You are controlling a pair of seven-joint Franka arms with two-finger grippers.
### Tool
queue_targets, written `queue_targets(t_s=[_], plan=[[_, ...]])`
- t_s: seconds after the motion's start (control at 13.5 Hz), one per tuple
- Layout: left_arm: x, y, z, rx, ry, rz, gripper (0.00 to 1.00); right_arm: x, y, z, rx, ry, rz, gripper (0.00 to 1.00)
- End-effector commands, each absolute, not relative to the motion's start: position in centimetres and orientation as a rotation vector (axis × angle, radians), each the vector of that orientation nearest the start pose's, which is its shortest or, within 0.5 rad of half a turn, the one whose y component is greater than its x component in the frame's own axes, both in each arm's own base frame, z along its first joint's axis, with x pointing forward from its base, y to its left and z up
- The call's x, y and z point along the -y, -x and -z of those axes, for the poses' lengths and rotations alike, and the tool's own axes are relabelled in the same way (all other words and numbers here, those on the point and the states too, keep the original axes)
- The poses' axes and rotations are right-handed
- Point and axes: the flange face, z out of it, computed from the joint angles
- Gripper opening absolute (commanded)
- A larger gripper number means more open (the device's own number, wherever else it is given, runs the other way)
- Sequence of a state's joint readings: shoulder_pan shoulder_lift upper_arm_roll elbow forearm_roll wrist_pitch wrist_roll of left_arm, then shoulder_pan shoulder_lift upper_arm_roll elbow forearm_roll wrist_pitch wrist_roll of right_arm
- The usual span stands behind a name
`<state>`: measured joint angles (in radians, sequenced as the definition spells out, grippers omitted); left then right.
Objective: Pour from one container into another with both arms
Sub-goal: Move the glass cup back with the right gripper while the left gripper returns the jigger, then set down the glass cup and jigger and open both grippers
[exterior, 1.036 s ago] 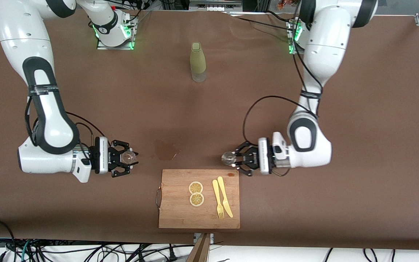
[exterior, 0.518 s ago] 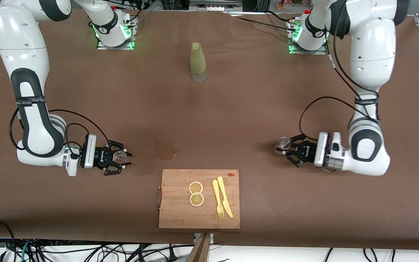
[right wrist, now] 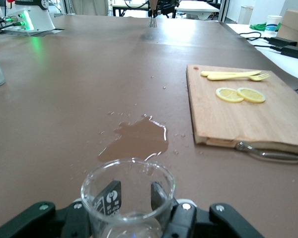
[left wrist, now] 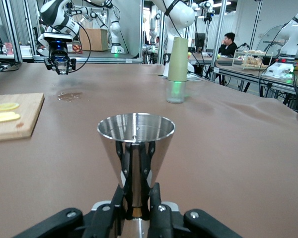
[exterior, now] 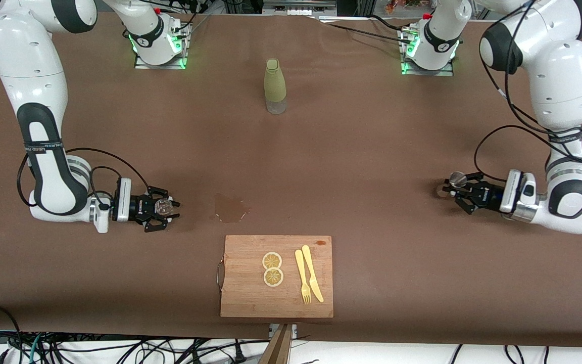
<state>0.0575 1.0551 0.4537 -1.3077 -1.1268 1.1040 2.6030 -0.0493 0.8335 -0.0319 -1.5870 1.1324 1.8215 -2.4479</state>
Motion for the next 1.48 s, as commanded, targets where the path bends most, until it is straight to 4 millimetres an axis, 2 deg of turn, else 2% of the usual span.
queue_targets(t_s=[0.0, 0.15, 0.3, 0.44, 0.59, 0.89, 0.96, 1.04, 1.11, 1.18, 1.33, 1.41], plan=[[-17.4, -61.0, -11.2, 1.615, -0.991, -0.807, 0.00, -0.4, -64.2, -13.7, 1.629, 1.434, 0.917, 0.37], [-19.3, -60.1, -11.0, 1.589, -0.988, -0.810, 0.00, 0.9, -63.5, -12.7, 1.629, 1.436, 0.909, 0.37], [-19.6, -59.8, -10.9, 1.589, -0.982, -0.812, 0.00, 1.4, -62.0, -10.8, 1.570, 1.456, 0.924, 0.37], [-19.8, -58.9, -8.6, 1.583, -0.967, -0.818, 0.00, 1.8, -60.6, -9.3, 1.524, 1.471, 0.965, 0.37], [-20.8, -58.2, -7.7, 1.584, -0.981, -0.810, 0.00, 2.2, -60.6, -9.0, 1.524, 1.479, 0.962, 0.39], [-20.7, -58.0, -7.0, 1.573, -0.983, -0.806, 0.00, 2.8, -60.4, -8.4, 1.510, 1.498, 0.969, 0.40], [-20.7, -58.0, -7.0, 1.573, -0.986, -0.806, 0.28, 3.0, -60.4, -8.3, 1.510, 1.503, 0.967, 0.44], [-20.7, -58.0, -6.9, 1.573, -0.986, -0.811, 0.99, 3.4, -60.3, -8.3, 1.504, 1.514, 0.962, 0.53], [-20.7, -57.9, -6.8, 1.569, -0.989, -0.811, 1.00, 3.5, -60.3, -8.3, 1.499, 1.520, 0.958, 0.81], [-20.9, -57.9, -6.9, 1.574, -0.994, -0.810, 1.00, 3.3, -60.3, -8.3, 1.500, 1.516, 0.958, 1.00], [-21.6, -58.1, -7.6, 1.594, -1.023, -0.801, 1.00, 4.0, -60.4, -8.5, 1.497, 1.529, 0.958, 1.00], [-22.1, -58.9, -8.8, 1.641, -1.054, -0.805, 1.00, 4.7, -60.5, -8.7, 1.503, 1.540, 0.957, 1.00]])
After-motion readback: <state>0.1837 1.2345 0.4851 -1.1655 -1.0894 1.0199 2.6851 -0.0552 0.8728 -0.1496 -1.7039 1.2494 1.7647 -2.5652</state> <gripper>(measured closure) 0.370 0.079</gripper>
